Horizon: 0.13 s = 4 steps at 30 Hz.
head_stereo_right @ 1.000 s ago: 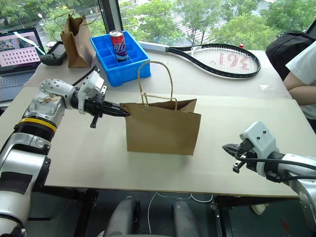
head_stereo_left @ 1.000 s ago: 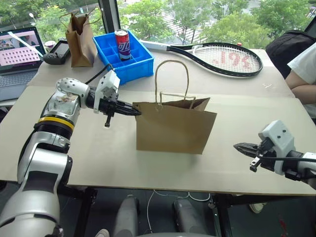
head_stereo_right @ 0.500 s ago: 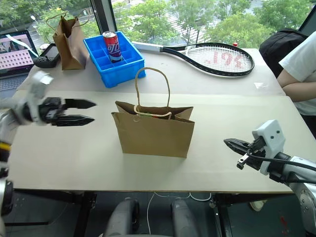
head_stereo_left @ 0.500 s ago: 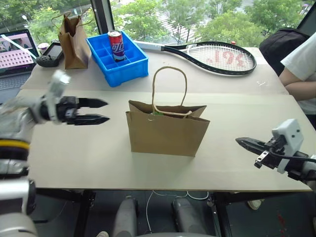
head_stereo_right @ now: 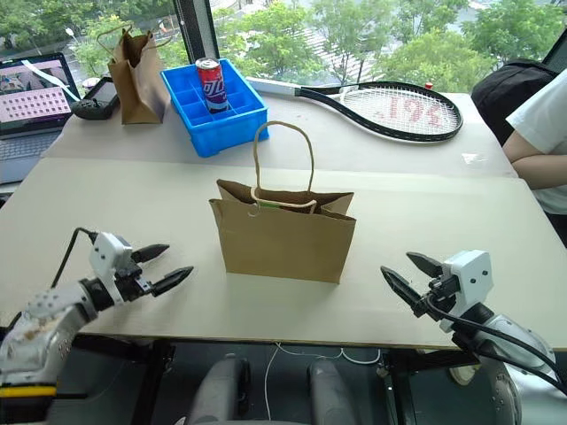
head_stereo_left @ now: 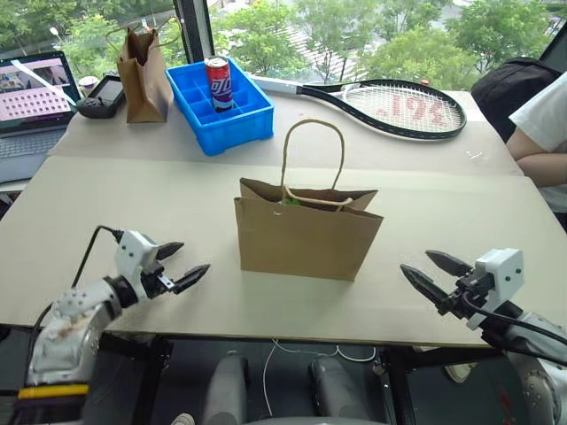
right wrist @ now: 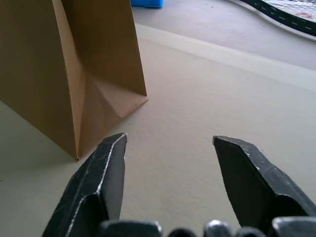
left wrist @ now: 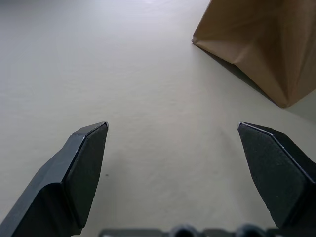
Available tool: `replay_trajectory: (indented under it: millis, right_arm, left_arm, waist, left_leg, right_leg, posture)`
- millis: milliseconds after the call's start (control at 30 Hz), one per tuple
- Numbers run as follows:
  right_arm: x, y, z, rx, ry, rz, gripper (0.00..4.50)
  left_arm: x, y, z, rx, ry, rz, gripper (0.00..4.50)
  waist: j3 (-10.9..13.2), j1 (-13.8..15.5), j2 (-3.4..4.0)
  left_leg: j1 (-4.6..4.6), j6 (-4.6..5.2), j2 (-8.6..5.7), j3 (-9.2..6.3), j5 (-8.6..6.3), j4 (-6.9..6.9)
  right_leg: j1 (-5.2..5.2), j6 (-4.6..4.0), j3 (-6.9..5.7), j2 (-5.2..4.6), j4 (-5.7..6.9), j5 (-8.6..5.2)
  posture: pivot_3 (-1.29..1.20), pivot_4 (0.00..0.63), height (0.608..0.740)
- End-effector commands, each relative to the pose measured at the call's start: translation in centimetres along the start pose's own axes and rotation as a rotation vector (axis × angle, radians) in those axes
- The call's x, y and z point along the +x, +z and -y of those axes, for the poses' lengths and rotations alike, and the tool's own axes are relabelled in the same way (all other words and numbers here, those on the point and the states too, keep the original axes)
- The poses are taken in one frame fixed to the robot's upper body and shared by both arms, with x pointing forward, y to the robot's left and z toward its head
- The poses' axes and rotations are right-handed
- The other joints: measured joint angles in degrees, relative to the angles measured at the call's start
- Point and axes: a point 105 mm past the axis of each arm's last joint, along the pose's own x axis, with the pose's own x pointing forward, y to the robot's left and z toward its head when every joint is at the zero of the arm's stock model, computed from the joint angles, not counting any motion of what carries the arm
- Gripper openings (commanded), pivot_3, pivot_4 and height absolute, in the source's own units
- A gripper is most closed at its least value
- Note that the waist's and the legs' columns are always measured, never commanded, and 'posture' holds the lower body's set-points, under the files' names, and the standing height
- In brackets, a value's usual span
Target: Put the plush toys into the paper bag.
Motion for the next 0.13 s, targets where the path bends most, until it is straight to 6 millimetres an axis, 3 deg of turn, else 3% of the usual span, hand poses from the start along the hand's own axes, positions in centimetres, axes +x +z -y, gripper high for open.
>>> replay_trajectory:
  millis: [33,133]
  right_arm:
    - [-0.45,1.39,1.42,-0.027,-0.048,0.059,4.46]
    - [-0.61,1.4,1.75,0.021,-0.052,0.06,4.46]
  left_arm:
    - [-0.91,1.17,0.55,0.049,0.048,0.056,4.5]
    - [-0.84,1.12,0.96,0.039,0.03,0.053,4.5]
  waist:
    - [0.0,-0.1,0.0]
    - [0.0,-0.1,0.0]
  left_leg:
    - [0.0,0.0,0.0,0.0,0.0,0.0]
    - [-0.01,0.0,-0.01,0.0,0.0,0.01]
  right_leg:
    - [0.0,-0.04,0.0,0.0,0.0,-0.02]
    - [-0.02,-0.16,0.01,-0.01,0.0,-0.1]
  posture:
    - [0.0,0.15,0.665]
    - [0.0,0.15,0.665]
